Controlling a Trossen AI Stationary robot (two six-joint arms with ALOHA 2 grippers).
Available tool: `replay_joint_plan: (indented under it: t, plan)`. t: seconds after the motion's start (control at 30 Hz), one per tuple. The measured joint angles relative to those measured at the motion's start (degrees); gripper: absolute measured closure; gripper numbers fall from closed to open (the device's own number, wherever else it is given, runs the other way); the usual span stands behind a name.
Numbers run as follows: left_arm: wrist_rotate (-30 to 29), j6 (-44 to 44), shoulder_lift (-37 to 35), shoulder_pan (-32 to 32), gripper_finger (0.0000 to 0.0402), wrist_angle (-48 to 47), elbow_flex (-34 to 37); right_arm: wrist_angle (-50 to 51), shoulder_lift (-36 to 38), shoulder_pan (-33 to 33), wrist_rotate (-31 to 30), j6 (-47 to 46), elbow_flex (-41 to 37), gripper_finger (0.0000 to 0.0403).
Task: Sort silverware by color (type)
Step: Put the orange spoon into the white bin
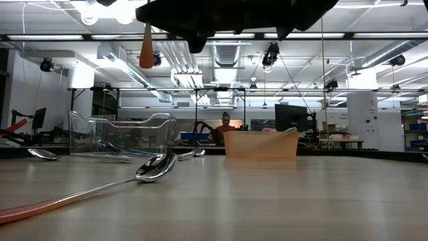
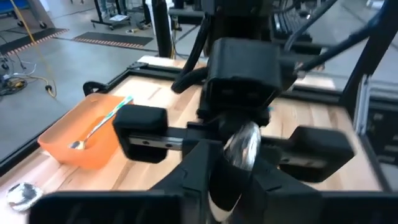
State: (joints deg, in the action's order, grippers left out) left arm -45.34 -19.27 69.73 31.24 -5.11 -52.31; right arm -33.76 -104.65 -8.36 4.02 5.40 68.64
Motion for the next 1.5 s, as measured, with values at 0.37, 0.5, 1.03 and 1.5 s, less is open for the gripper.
replay_joint_plan:
  t: [0.37, 0.5, 1.03, 1.5]
  plan:
    - [-1.0, 2.1, -0.3, 0.0, 0.0273, -9.2, -7.0, 2.9, 4.9, 1.1, -12.2, 14.7, -0.2, 0.0392]
    - [-1.6, 2.2, -0.3, 0.0, 0.0266, -16.1, -11.0, 7.5, 8.6, 2.8, -12.6, 15.4, -0.8, 0.0391]
    - [-20.5, 2.3, 3.6, -0.1, 0.0265, -15.6, -14.0, -13.9, 15.0, 7.8, -13.4, 15.2, -10.8, 0.0394]
    - [-30.4, 19.0, 17.1, -6.3, 0.0274, -9.2, -22.5, -25.4, 9.9, 8.2, -19.8, 14.4, -10.8, 0.0394]
